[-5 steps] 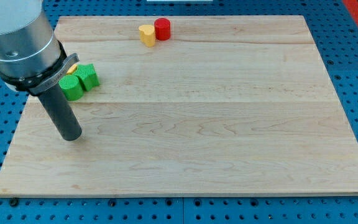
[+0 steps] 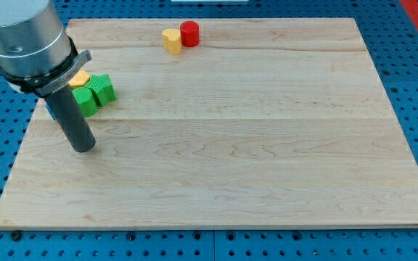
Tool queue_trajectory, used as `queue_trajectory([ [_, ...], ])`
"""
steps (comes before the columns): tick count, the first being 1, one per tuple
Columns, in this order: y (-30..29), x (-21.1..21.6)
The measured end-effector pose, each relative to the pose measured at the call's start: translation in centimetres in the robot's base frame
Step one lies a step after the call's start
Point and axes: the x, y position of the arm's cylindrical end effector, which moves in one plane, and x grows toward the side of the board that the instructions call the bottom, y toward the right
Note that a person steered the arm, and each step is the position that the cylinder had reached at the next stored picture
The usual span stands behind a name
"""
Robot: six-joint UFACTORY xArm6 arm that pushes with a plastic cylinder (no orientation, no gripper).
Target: Push the group of blocks up a bit
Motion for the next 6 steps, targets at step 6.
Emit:
queue_trajectory([
  [6, -7.3, -4.7],
])
